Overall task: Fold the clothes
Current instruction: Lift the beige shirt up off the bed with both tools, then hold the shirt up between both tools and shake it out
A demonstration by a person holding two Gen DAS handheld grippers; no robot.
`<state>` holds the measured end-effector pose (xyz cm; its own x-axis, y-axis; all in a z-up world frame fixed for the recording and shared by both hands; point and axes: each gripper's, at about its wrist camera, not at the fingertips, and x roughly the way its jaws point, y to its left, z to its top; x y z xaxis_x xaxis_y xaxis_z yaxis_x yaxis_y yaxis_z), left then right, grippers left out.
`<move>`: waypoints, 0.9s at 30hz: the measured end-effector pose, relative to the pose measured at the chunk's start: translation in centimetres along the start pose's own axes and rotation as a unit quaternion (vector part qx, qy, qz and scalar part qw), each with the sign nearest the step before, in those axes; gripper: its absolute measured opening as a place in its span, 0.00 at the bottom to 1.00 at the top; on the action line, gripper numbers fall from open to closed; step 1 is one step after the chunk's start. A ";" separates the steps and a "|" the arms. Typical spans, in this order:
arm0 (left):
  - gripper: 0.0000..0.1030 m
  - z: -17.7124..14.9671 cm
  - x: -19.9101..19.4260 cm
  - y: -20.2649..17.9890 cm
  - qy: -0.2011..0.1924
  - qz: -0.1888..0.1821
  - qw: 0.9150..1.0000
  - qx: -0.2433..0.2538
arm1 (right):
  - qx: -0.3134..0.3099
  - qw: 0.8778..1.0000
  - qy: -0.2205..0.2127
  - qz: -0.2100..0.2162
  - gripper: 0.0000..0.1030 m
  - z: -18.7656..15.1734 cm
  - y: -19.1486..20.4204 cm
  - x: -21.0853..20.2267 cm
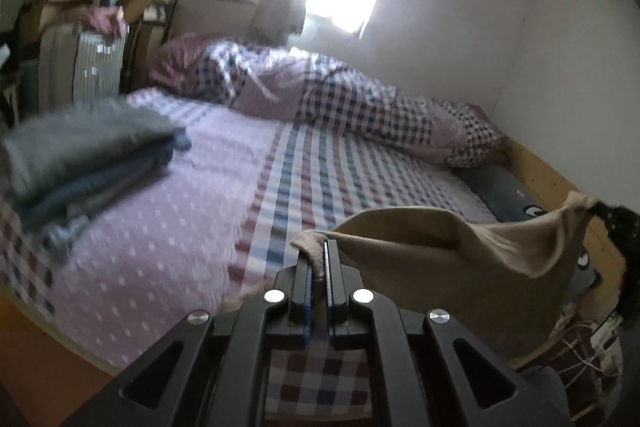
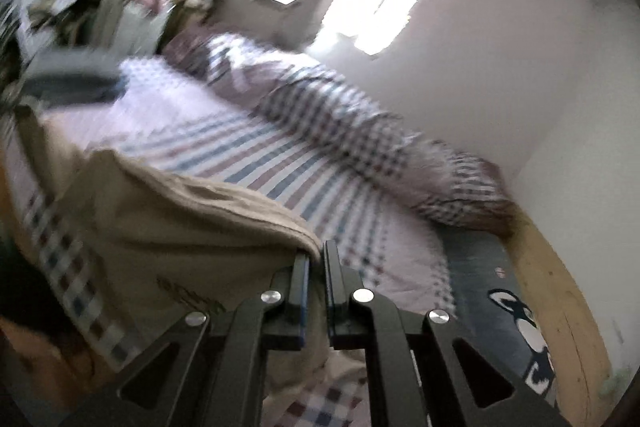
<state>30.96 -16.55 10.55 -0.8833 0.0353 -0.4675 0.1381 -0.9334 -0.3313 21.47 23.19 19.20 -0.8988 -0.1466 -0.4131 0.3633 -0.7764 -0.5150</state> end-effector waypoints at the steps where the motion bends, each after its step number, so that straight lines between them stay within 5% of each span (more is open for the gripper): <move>1: 0.04 0.9 -0.6 -0.4 -0.012 0.005 1.000 0.002 | 0.006 1.000 -0.008 -0.010 0.04 0.5 -0.7 -0.7; 8: 0.04 8.7 -6.2 -3.1 -0.122 -0.013 0.992 -0.022 | 0.036 0.994 -0.079 -0.068 0.04 5.1 -5.6 -6.9; 14: 0.03 15.4 -11.2 -5.9 -0.207 -0.056 0.975 -0.053 | 0.070 0.983 -0.139 -0.097 0.04 8.6 -9.2 -12.7; 23: 0.03 24.5 -19.2 -9.2 -0.310 -0.102 0.943 -0.060 | 0.144 0.964 -0.215 -0.055 0.05 11.6 -14.3 -20.8; 27: 0.03 27.5 -20.8 -10.3 -0.323 -0.104 0.939 -0.050 | 0.142 0.964 -0.218 -0.056 0.05 11.6 -13.7 -21.2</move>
<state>35.62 -17.50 46.28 -0.9790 -0.0410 0.1998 -0.0548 -0.8908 -0.4511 32.74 29.86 43.71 -0.9686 -0.2479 0.0192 0.2323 -0.9297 -0.2859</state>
